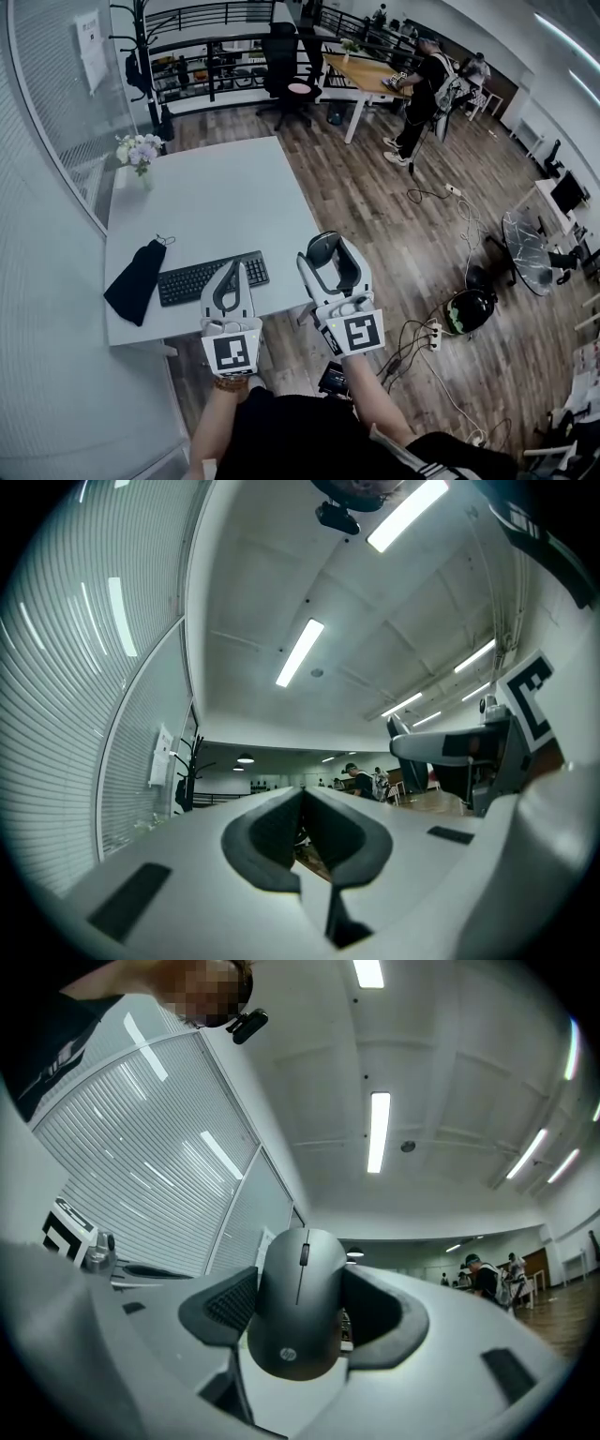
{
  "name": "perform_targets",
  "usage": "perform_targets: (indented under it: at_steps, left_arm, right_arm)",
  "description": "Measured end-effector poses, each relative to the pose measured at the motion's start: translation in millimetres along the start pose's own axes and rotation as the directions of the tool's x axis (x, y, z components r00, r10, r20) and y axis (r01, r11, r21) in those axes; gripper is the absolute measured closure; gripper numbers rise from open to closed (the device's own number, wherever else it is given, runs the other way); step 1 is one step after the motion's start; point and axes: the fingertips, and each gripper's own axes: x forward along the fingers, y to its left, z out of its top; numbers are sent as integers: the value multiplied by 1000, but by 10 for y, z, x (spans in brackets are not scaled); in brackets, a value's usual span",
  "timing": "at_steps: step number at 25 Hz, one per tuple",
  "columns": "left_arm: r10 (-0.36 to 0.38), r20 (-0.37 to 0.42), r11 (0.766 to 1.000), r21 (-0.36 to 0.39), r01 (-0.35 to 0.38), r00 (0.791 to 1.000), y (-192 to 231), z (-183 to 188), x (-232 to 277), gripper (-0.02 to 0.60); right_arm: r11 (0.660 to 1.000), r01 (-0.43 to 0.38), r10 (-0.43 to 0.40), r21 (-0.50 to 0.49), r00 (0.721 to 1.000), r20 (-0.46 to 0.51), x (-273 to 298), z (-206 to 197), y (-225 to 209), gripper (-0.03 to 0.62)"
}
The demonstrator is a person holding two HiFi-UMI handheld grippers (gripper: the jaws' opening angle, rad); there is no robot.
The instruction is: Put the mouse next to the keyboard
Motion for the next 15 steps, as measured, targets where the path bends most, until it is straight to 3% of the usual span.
perform_targets:
  at_steps: [15]
  left_arm:
    - [-3, -29, 1000, -27, 2, 1000, 646, -308, 78, 571]
  right_arm:
    - [998, 54, -54, 8, 998, -9, 498, -252, 272, 307]
